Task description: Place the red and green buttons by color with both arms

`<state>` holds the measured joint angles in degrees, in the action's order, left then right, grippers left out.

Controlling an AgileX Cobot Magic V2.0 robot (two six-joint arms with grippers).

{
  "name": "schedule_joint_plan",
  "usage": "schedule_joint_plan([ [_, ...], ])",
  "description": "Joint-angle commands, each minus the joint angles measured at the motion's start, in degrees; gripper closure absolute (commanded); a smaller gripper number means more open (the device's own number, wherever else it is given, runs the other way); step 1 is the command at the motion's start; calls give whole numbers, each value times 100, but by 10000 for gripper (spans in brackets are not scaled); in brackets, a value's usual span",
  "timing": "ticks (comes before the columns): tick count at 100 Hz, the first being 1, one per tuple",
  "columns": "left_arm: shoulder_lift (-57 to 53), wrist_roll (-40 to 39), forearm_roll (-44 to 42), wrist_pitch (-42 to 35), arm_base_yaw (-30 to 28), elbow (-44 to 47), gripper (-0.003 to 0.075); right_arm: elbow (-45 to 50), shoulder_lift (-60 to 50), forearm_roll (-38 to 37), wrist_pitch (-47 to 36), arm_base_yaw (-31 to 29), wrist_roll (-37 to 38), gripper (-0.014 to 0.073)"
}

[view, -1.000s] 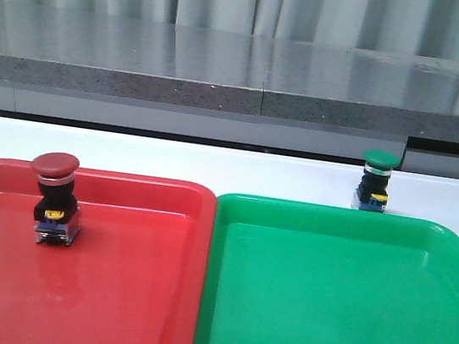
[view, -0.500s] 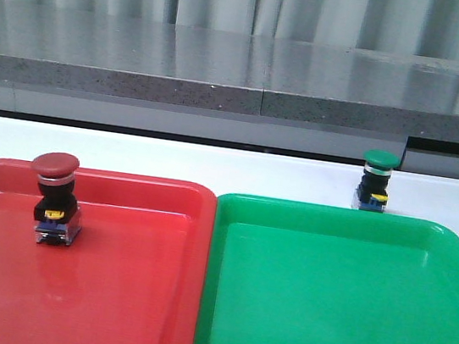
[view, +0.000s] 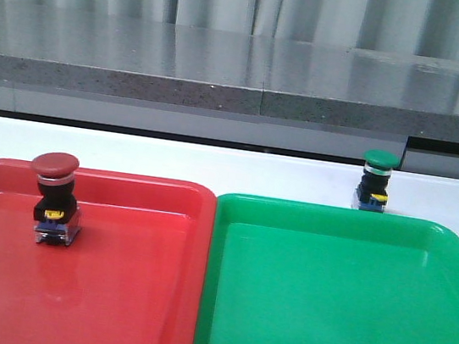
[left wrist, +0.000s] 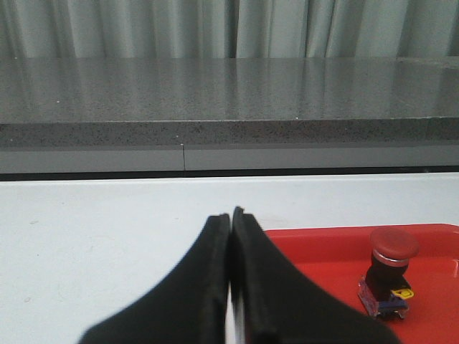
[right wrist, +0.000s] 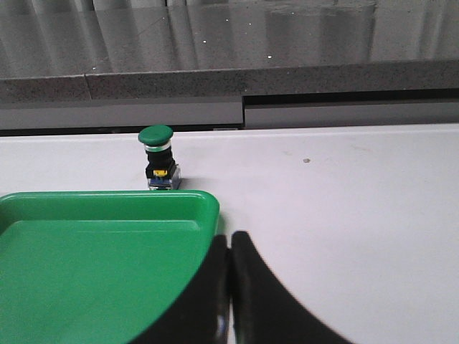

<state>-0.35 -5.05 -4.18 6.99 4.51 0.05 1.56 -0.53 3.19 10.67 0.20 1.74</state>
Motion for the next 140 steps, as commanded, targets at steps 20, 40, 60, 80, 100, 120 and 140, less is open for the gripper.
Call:
schedule_joint_plan([
  [20,-171,-33,17,-511,-11,243,739,-80,-123,-45,-422,-43,0,660],
  [40,-171,-33,17,-511,-11,243,739,-80,-123,-110,-425,-43,-91,660],
  [60,-171,-33,17,-511,-11,243,739,-86,-123,-110,-605,-43,-91,660],
  [80,-171,-33,17,-511,-11,243,739,-125,-123,-104,-1783,-43,-17,660],
  [100,-171,-33,17,-511,-11,243,739,-901,-52,-104,-1388,-43,10,660],
  [120,-171,-33,17,-511,-11,243,739,-2286,559,-109,288,-43,5,660],
  [140,-171,-33,17,-511,-11,243,739,-3713,1662,-109,2077,-43,1,660],
])
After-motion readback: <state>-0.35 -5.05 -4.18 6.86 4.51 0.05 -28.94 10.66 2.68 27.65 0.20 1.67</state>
